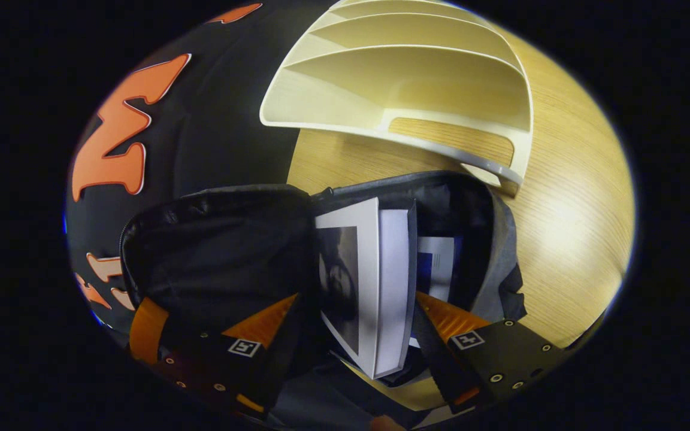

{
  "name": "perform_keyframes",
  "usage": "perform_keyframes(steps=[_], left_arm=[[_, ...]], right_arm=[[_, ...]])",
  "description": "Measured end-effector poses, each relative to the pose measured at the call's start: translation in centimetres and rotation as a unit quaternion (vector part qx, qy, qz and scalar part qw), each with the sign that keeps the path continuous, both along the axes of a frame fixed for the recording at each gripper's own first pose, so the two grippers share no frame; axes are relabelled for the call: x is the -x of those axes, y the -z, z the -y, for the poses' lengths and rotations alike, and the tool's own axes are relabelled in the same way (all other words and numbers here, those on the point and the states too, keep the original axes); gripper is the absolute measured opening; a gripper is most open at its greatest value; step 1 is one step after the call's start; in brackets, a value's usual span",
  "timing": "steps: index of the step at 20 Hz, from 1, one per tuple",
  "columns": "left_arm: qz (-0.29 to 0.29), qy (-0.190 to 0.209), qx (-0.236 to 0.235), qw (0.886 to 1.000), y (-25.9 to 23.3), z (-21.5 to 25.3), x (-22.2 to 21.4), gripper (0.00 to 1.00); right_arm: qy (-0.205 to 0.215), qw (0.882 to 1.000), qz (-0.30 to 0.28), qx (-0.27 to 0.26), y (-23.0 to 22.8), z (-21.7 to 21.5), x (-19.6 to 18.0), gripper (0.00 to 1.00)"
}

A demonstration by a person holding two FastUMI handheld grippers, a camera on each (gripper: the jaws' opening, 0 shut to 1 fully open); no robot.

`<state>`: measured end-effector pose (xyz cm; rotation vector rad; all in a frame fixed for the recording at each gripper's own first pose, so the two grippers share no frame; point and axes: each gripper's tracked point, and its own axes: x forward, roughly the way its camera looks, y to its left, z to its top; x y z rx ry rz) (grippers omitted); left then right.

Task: Open the schoolbag, grab two books from the bookshelf and put them into the schoolbag.

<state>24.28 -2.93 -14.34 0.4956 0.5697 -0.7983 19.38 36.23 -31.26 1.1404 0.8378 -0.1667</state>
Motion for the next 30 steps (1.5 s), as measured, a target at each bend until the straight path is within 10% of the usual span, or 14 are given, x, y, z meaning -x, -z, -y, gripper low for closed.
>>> perform_keyframes(steps=[19,21,26,30], left_arm=[[-0.075,-0.054,0.040,0.995,3.5,-1.1,7.9,0.11],[-0.087,-0.071,0.051,0.992,4.0,-0.5,9.5,0.20],[-0.098,-0.141,0.076,0.982,4.3,1.7,13.4,0.90],[-0.068,-0.217,0.091,0.970,3.2,3.5,15.3,0.99]], right_arm=[[-0.032,0.996,-0.014,0.088,-4.3,10.0,5.3,0.98],[-0.049,0.993,-0.019,0.101,-4.5,11.4,5.7,0.98],[-0.114,0.982,-0.017,0.151,-5.5,15.5,6.5,0.99],[-0.151,0.969,0.021,0.196,-8.6,19.8,7.1,0.99]])
